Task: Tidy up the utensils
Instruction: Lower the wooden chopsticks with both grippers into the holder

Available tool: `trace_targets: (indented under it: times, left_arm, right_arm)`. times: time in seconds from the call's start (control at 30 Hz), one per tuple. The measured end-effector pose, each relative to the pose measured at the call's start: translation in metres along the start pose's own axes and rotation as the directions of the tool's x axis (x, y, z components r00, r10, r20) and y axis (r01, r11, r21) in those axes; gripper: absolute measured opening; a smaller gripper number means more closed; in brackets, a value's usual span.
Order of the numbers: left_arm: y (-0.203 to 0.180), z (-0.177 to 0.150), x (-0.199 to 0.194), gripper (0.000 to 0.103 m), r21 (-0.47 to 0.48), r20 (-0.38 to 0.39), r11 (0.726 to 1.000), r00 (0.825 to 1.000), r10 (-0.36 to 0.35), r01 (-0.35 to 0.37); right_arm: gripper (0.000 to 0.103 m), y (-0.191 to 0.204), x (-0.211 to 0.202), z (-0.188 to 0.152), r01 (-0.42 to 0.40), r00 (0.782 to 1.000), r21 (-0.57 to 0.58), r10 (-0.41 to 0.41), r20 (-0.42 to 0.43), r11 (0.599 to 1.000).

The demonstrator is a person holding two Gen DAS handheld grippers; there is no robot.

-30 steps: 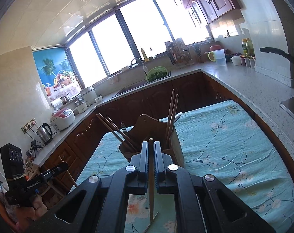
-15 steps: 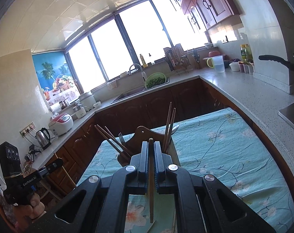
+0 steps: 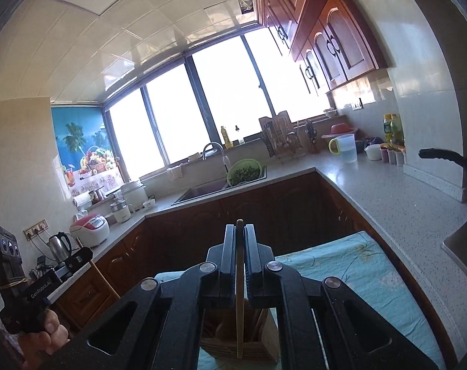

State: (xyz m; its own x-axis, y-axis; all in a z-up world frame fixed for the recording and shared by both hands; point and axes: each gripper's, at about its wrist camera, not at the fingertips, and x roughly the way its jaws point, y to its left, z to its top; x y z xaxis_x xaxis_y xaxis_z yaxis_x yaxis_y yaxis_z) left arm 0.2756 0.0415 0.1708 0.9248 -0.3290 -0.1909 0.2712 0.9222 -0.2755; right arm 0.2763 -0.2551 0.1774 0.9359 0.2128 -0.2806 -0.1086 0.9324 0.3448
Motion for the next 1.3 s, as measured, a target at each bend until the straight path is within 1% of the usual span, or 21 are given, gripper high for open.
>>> trace_targets:
  times: [0.07,0.17,0.27,0.33,0.53,0.7,0.77,0.93,1.17,1.3]
  left_arm:
    - [-0.001,0.000,0.014,0.003,-0.002,0.020,1.000,1.000,0.010,-0.010]
    - [0.000,-0.012,0.036,0.003,0.003,0.048,1.000,0.998,0.030,-0.030]
    - [-0.002,-0.029,0.057,0.003,0.011,0.065,0.999,0.997,0.045,-0.046]
    - [-0.001,-0.044,0.069,0.003,0.008,0.054,0.999,0.997,0.050,-0.050]
    - [0.005,-0.087,0.093,0.003,-0.026,-0.012,0.998,0.998,0.059,-0.060]
    - [0.014,-0.105,0.101,0.003,-0.046,-0.056,0.996,0.995,0.079,-0.082]
    - [0.017,-0.108,0.100,0.003,-0.048,-0.061,0.995,0.994,0.088,-0.091]
    - [0.018,-0.104,0.097,0.003,-0.047,-0.086,0.996,0.993,0.078,-0.082]
    - [0.026,-0.099,0.083,0.003,-0.050,-0.089,0.996,0.994,0.066,-0.071]
    - [0.031,-0.103,0.080,0.004,-0.053,-0.088,0.996,0.994,0.062,-0.067]
  right_arm:
    - [0.005,-0.004,0.010,0.004,0.009,1.000,0.007,-0.009,0.009,1.000]
    - [0.005,-0.009,0.024,0.004,0.020,1.000,0.015,-0.020,0.010,1.000]
    - [0.005,-0.014,0.039,-0.004,0.025,1.000,0.020,-0.025,-0.003,0.999]
    - [0.005,-0.018,0.047,-0.015,0.031,0.999,0.030,-0.030,-0.018,0.999]
    - [0.005,-0.027,0.065,-0.049,0.042,0.996,0.044,-0.038,-0.085,0.998]
    - [0.005,-0.034,0.072,-0.069,0.048,0.990,0.066,-0.039,-0.132,0.997]
    - [0.005,-0.034,0.070,-0.072,0.051,0.991,0.067,-0.042,-0.127,0.996]
    - [0.005,-0.034,0.067,-0.071,0.057,0.990,0.066,-0.048,-0.130,0.996]
    - [0.005,-0.032,0.065,-0.070,0.067,0.989,0.054,-0.059,-0.134,0.996]
    - [0.005,-0.024,0.061,-0.072,0.085,0.989,0.013,-0.083,-0.121,0.996]
